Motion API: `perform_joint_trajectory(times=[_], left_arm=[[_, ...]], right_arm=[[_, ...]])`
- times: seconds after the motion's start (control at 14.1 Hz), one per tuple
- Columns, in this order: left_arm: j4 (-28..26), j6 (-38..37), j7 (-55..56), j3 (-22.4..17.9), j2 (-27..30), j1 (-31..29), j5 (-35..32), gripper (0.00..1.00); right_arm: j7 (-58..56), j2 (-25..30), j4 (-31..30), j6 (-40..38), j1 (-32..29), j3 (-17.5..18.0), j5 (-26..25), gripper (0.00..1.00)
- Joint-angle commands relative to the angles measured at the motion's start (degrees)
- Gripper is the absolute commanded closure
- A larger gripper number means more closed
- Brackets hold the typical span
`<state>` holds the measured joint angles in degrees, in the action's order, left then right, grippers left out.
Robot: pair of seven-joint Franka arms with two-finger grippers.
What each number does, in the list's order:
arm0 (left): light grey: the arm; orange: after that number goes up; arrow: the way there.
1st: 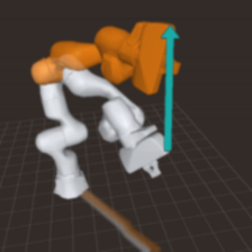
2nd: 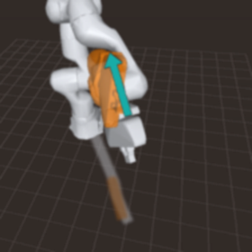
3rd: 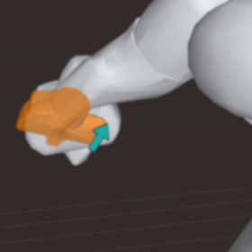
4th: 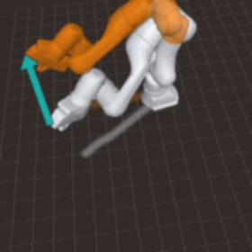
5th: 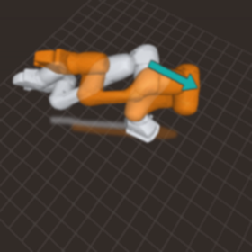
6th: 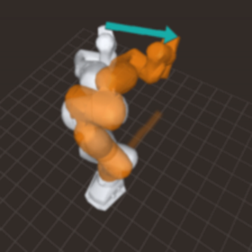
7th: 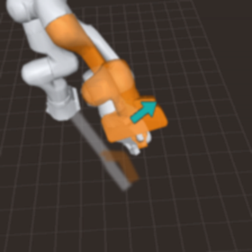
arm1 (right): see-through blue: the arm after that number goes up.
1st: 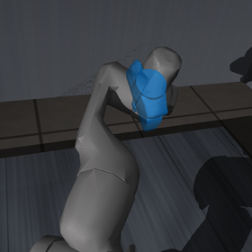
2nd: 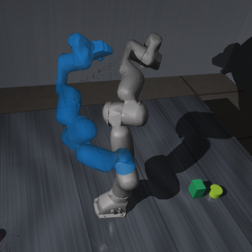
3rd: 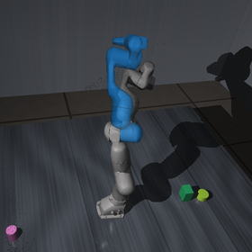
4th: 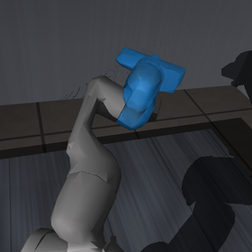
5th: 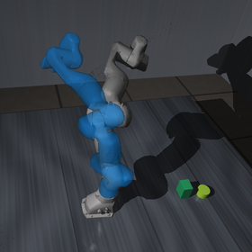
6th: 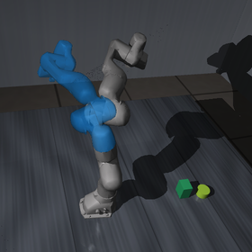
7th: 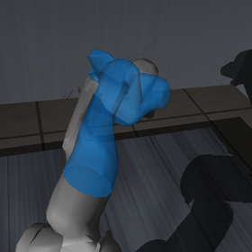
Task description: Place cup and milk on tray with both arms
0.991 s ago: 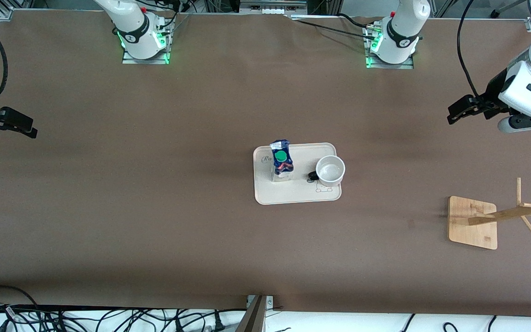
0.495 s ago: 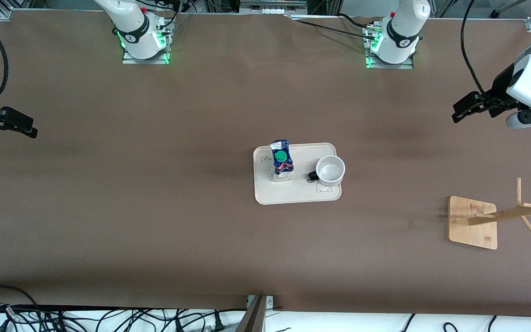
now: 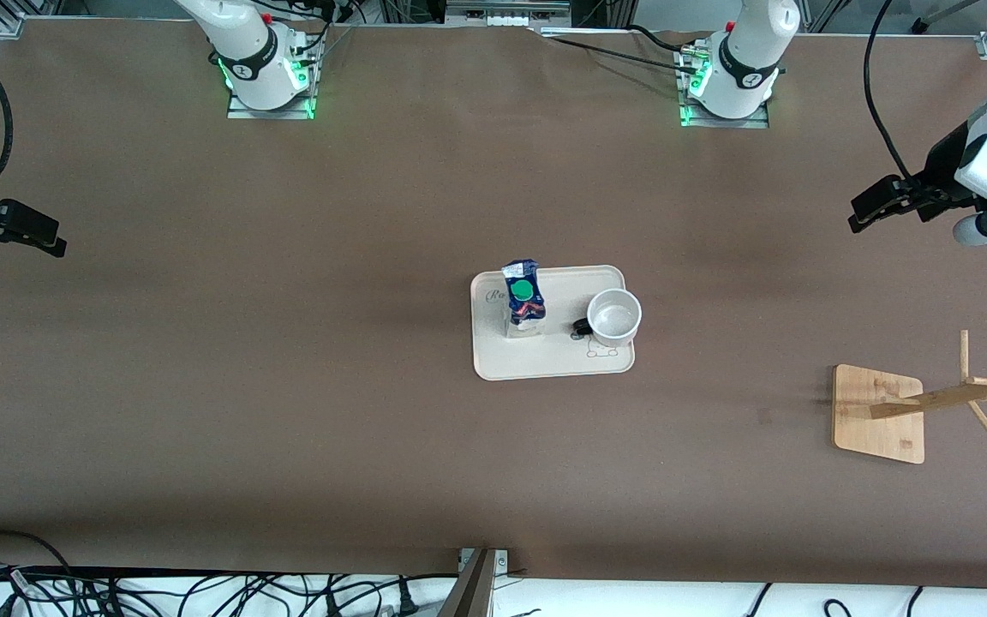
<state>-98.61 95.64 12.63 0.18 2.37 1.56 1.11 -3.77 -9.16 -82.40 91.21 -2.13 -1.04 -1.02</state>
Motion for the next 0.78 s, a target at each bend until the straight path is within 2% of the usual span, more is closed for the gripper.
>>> perform_joint_trajectory(times=[0.0,0.14,0.35,0.71], left_arm=[[2.4,-1.9,-0.7,0.5,-1.2,-0.2,-1.3,0.00],[2.3,-1.9,-2.3,0.4,-1.2,-0.2,-1.3,0.00],[2.5,-3.1,-10.7,0.3,-1.0,-0.2,-1.2,0.00],[2.4,-3.3,-10.9,0.0,-1.1,-0.9,-1.1,0.00]], right_arm=[[-0.4,1.0,-1.3,0.7,-0.4,0.3,-0.9,0.00],[-0.8,0.9,-1.3,0.6,-0.5,0.3,-0.9,0.00],[-0.8,0.9,-1.3,0.7,-0.7,0.2,-1.0,0.00],[-0.8,0.9,-1.3,0.7,-0.7,0.2,-0.9,0.00]])
